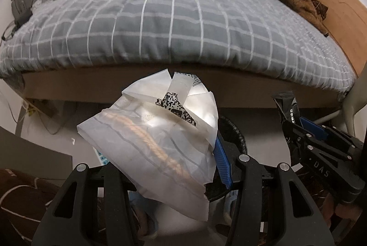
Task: Collect trash
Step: 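Lift the clear bag and black packet and carry them over the bin, then open the right tool to drop the black packet while the left tool drops the clear bag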
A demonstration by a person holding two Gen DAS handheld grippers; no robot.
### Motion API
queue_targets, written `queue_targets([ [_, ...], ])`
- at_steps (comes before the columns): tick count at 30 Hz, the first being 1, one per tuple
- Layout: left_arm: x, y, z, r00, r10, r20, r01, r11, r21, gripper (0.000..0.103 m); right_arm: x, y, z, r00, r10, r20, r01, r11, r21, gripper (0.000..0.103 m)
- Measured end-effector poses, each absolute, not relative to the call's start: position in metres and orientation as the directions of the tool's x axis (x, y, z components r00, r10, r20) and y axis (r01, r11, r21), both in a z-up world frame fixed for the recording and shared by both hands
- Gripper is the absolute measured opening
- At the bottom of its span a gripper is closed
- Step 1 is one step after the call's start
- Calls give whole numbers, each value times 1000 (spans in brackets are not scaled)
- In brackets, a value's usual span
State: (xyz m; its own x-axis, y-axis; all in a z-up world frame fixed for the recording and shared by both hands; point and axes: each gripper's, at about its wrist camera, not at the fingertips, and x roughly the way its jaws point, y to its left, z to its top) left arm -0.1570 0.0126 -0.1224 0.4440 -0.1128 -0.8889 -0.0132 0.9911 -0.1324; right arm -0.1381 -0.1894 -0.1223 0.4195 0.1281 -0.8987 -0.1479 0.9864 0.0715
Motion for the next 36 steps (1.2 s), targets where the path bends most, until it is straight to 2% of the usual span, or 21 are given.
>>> queue_targets([
  [9,-141,28,-164,385,-91,-918,-50,992,-120,49,-121,-166,-164,343,149,-927,-176,980,93,34],
  [12,-137,33,-173,373,-72,-925,-65,993,-104,49,-115,-154,-173,327,156,-932,-193,977,96,37],
  [15,-137,39,-178,364,-64,-929,-87,991,-103,49,-113,-151,-174,331,169,-928,-207,973,104,43],
  [17,-136,43,-179,364,-56,-930,-98,990,-98,49,-112,-147,-175,331,172,-928,-219,970,101,53],
  [19,-136,43,-181,364,-50,-930,-104,990,-93,49,-112,-146,-176,330,173,-928,-224,969,101,57],
  [26,-131,32,-192,352,-40,-935,-105,991,-82,49,-115,-150,-178,351,142,-926,-206,976,72,83],
  [32,-126,11,-187,348,-62,-935,-66,994,-90,49,-115,-175,-168,411,71,-909,-142,990,13,94],
  [36,-122,-11,-186,343,-80,-936,-27,995,-95,49,-115,-204,-163,423,37,-905,-84,996,1,95],
])
